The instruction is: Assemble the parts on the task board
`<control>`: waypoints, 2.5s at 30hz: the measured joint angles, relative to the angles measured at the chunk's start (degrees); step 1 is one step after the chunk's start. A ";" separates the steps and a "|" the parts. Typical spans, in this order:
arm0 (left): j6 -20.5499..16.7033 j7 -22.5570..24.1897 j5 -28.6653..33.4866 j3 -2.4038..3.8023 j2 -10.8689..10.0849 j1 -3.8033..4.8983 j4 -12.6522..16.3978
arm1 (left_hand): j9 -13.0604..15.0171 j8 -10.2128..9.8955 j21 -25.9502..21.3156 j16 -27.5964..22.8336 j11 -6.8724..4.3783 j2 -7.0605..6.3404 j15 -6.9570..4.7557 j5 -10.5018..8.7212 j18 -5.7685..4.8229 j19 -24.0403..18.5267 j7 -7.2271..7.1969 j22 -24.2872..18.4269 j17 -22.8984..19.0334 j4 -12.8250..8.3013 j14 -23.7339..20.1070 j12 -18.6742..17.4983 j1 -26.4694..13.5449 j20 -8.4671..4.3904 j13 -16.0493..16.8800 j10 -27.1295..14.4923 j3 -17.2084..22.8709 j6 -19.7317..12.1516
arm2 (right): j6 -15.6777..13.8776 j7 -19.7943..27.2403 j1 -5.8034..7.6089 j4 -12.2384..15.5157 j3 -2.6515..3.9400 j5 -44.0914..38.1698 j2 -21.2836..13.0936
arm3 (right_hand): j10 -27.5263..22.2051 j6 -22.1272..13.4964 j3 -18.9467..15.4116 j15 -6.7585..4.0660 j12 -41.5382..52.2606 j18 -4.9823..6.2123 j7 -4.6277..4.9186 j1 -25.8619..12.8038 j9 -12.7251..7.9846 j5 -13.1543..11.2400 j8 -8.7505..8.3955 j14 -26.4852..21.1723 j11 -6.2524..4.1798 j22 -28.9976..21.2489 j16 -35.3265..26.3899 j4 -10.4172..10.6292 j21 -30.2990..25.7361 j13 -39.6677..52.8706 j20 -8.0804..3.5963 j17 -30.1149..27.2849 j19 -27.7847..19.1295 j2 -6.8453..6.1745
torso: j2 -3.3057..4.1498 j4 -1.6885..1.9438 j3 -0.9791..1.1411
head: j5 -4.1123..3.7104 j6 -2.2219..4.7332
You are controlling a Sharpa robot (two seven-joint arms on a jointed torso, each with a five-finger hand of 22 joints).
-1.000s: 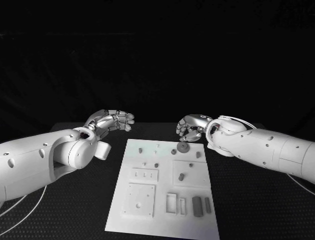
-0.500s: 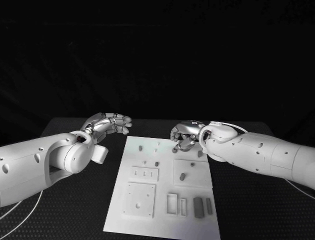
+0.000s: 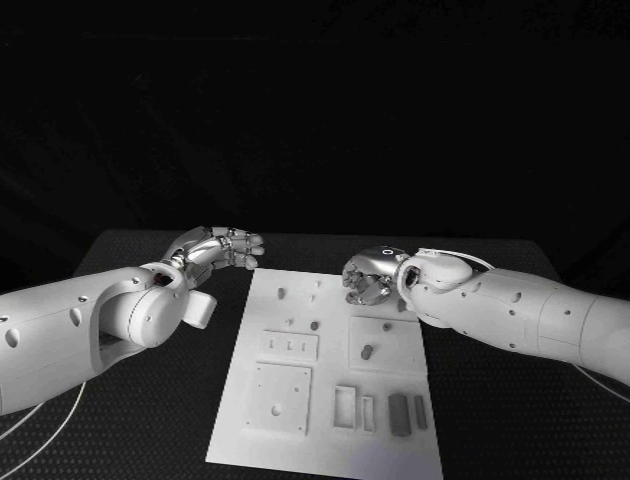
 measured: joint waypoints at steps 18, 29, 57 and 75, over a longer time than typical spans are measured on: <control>0.19 -0.19 0.01 -0.04 0.12 0.00 -0.09 | 0.05 0.00 0.00 -0.23 0.00 0.00 0.00 0.00 -0.22 0.21 0.00 -0.04 0.07 0.16 0.00 0.00 -0.46 -0.20 0.01 0.00 0.16 0.00 | -0.70 -0.21 -0.41 -0.17 0.03 -2.48 0.62 | 3.57 2.61 0.57 -0.22 1.36 -0.01 -0.03 0.56 0.77 0.00 0.97 -0.19 -0.11 0.35 0.95 0.14 0.00 0.39 -0.08 -0.86 0.34 -0.19 | 0.87 -0.04 0.01 | 0.01 -0.34; 0.31 -0.29 0.01 -0.04 0.11 0.00 -0.11 | 0.10 0.00 0.00 -0.23 0.00 -0.23 0.00 -0.23 -0.50 0.00 0.00 -0.06 0.10 0.32 0.00 0.00 -0.68 -0.41 0.01 0.00 0.32 0.00 | -2.02 -0.94 -0.49 0.38 -0.03 -4.93 0.68 | 7.34 6.91 4.42 -1.37 3.32 -0.45 -0.75 2.78 2.13 -0.46 3.20 -0.70 -2.16 0.88 1.66 -0.45 0.46 2.47 -0.09 -1.18 0.69 3.89 | 1.13 -0.05 0.02 | 0.04 -0.14; 0.42 -0.56 0.01 -0.04 0.20 0.00 -0.39 | 0.14 -0.32 0.23 -0.45 0.21 -0.45 0.15 -0.23 -0.95 -0.20 0.20 -0.05 0.27 0.48 -0.15 -0.27 -0.91 -0.60 -0.04 -0.21 0.48 -0.20 | -14.11 -7.18 -0.49 3.54 -0.10 -9.73 2.55 | 7.71 8.73 4.51 -1.99 3.72 -0.46 -1.14 3.17 3.28 -0.88 3.84 -0.51 -2.38 1.93 2.34 -0.72 1.43 2.99 -0.21 -1.30 1.01 4.99 | 1.49 0.07 0.03 | 0.41 1.07; 0.48 -0.69 0.01 -0.02 0.67 0.01 -0.69 | 0.19 -0.32 0.22 -0.45 0.21 -0.45 0.16 -0.23 -1.07 -0.20 0.21 -0.05 0.32 0.48 -0.16 -0.48 -0.91 -0.60 -0.03 -0.21 0.48 -0.60 | -16.33 -10.41 -0.39 0.98 -0.09 -11.29 5.92 | 7.75 8.90 4.85 -2.09 3.54 -0.46 -1.32 3.40 3.33 -0.66 3.82 -0.41 -2.41 1.99 2.43 -0.71 1.43 2.98 -0.21 -1.36 1.03 4.74 | 1.66 0.20 0.00 | 0.75 1.32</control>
